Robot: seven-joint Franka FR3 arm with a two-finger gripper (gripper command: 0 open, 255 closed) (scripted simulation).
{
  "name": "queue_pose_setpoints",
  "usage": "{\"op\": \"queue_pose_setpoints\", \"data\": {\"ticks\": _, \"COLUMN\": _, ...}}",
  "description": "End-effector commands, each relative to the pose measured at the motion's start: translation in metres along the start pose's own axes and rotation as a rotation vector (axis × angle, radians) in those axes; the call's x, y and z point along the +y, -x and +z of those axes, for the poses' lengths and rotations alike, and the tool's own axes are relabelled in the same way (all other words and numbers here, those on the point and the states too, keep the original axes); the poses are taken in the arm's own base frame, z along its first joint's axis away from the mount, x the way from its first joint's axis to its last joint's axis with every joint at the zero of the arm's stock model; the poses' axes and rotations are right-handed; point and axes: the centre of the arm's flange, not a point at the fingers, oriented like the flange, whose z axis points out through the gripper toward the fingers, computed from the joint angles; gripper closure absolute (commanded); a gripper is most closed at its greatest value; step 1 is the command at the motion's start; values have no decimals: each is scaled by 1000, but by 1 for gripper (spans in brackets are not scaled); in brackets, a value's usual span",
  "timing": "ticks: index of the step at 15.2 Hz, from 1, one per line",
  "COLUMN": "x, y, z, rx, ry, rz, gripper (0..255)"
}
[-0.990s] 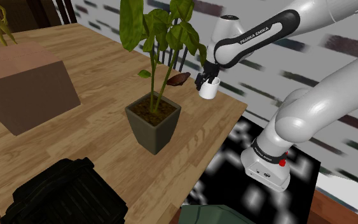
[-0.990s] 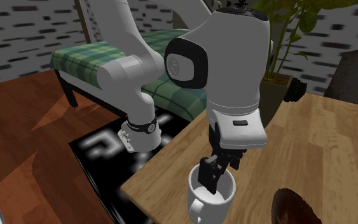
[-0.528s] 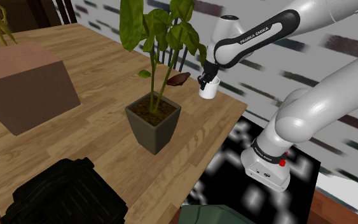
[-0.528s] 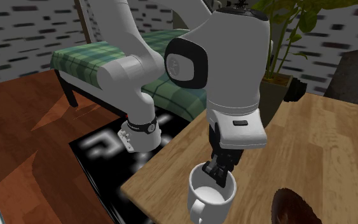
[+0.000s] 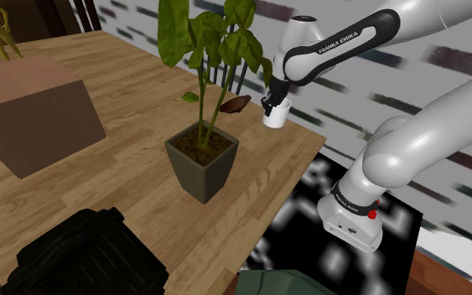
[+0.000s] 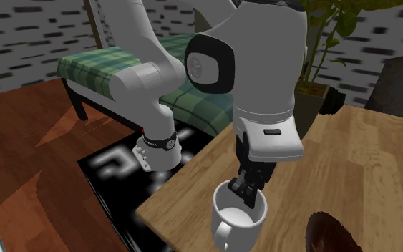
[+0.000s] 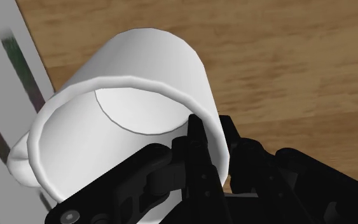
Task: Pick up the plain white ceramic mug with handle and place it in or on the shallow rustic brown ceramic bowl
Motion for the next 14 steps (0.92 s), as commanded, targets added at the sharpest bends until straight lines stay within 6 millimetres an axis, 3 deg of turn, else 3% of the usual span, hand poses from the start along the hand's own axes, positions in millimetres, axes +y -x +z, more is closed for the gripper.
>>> {"op": "queue_pose_setpoints", "data": {"ticks": 1, "x": 0, "y": -1, "z": -10, "rx": 0, "ry": 0, "rz": 0, "gripper": 255}}
{"op": "queue_pose_setpoints", "data": {"ticks": 14, "x": 1, "y": -9, "z": -78, "rx": 0, "ry": 0, "rz": 0, "gripper": 255}}
